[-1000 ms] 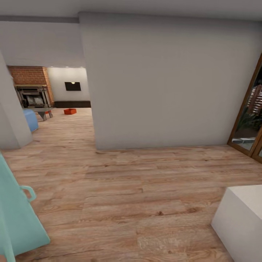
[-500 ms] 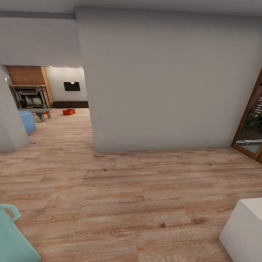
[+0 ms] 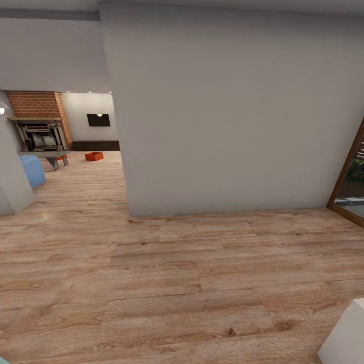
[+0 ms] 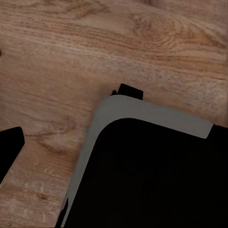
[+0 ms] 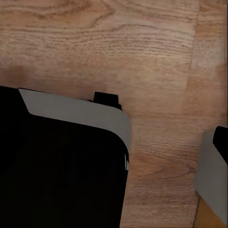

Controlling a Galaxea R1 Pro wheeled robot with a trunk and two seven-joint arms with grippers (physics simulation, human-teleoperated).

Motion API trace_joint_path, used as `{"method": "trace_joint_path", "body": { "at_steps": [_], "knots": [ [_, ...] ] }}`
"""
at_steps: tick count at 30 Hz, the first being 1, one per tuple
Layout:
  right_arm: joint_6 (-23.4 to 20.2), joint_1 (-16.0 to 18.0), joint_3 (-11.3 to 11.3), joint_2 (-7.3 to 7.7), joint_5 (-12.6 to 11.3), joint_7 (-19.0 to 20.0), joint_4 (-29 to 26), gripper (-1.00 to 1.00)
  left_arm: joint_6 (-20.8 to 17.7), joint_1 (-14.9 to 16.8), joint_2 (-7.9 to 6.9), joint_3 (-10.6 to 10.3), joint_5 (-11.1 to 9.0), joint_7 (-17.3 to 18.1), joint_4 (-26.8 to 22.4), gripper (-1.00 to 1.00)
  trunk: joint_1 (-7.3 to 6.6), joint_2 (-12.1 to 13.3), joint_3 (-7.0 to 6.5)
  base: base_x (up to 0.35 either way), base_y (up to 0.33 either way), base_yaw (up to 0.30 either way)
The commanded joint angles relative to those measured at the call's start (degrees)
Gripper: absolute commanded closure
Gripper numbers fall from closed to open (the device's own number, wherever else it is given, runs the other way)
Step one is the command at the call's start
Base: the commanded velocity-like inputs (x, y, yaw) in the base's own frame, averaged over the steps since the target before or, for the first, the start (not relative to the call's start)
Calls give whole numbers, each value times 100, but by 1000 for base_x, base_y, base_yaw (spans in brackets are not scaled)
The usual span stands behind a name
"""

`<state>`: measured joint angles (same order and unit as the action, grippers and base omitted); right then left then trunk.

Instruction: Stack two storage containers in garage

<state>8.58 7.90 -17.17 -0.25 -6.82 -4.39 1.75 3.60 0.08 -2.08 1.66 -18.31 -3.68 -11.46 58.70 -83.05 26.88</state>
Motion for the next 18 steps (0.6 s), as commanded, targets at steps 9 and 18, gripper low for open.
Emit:
{"method": "trace_joint_path", "body": {
  "at_steps": [9, 18],
  "knots": [
    [29, 8, -49, -10, -62, -7, 18, -100, -163, 1, -3, 14, -40, -45, 25, -100, 3, -2, 5, 322, 0, 0],
    [38, 8, -49, -10, -48, -1, 10, -100, -197, 1, -3, 18, -41, -45, 30, -100, 3, -2, 5, 322, 0, 0]
  ]
}}
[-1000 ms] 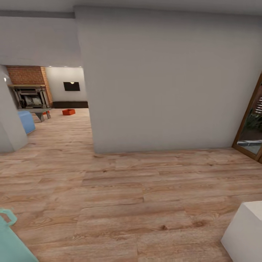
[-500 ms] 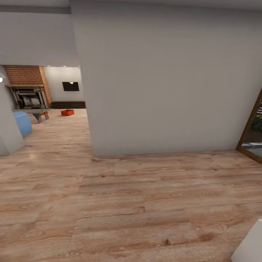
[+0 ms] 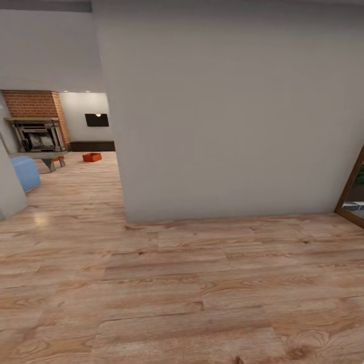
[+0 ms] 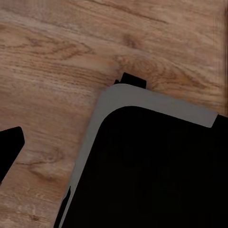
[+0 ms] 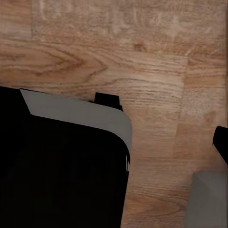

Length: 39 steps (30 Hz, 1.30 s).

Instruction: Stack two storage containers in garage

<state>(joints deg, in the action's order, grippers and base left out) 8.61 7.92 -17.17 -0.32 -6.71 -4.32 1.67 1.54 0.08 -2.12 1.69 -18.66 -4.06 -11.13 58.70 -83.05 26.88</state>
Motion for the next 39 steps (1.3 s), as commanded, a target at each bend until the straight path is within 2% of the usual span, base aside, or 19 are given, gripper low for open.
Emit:
{"method": "trace_joint_path", "body": {
  "at_steps": [1, 9, 39],
  "knots": [
    [35, 5, -49, -5, -58, -9, 18, -100, 12, 1, 2, 14, -6, -7, -3, -100, 3, -2, 5, 322, 0, 0],
    [25, 6, -41, -11, -67, -16, 18, -100, 5, 1, 2, 14, -6, -7, -16, -100, 3, -2, 5, 322, 0, 79],
    [35, 8, -40, -12, -68, -21, 18, -100, 11, 1, 2, 14, -6, -7, -35, -100, 3, -2, 5, 322, 0, 272]
  ]
}}
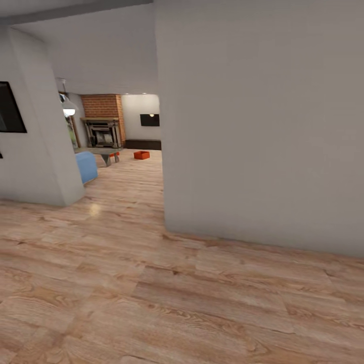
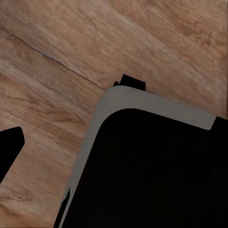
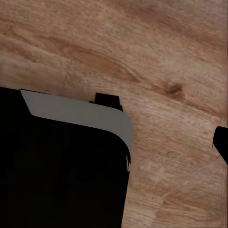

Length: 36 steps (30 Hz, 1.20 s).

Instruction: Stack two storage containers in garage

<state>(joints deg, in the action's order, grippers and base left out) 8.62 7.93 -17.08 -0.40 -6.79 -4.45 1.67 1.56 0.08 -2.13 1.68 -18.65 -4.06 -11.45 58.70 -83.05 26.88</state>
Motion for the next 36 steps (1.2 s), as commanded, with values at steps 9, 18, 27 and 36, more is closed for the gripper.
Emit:
{"method": "trace_joint_path", "body": {
  "at_steps": [9, 18, 27, 36],
  "knots": [
    [37, 5, -42, 12, -39, -4, 18, -100, 11, 1, 2, 17, -7, -9, -1, -100, 3, -3, 5, 322, 0, 142],
    [35, 7, -56, 13, -25, -4, 18, -100, 11, 1, 10, 17, -7, -15, 20, -100, 3, -3, 5, 322, 0, 4],
    [35, 7, -58, 13, -17, -4, 18, -100, 11, 1, 11, 17, -7, -15, 28, -100, 3, -3, 5, 322, 0, 0],
    [26, 7, -56, 5, -30, -46, 18, -100, 11, 1, 11, 12, -7, -15, 35, -100, 3, -3, 5, 322, 0, 12]
  ]
}}
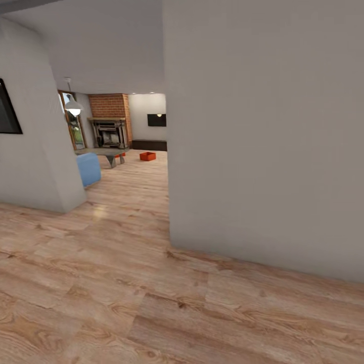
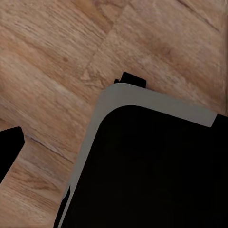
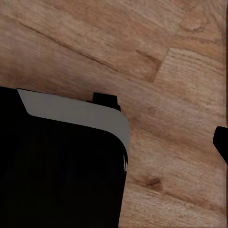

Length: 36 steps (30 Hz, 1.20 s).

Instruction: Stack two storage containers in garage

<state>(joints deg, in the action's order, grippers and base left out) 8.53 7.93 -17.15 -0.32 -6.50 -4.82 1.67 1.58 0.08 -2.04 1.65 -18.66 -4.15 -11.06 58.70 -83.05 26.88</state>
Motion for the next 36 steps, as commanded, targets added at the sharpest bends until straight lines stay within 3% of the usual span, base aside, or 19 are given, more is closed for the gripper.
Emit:
{"method": "trace_joint_path", "body": {
  "at_steps": [1, 36],
  "knots": [
    [39, 7, -46, -5, -58, -14, 18, -100, 8, 1, 2, 14, -6, -5, -2, -100, 3, -2, 5, 322, 0, 186],
    [131, 7, -34, -3, -115, -28, 18, -100, 9, 1, 2, 19, -6, 2, 19, -100, 3, -2, 5, 322, 0, 292]
  ]
}}
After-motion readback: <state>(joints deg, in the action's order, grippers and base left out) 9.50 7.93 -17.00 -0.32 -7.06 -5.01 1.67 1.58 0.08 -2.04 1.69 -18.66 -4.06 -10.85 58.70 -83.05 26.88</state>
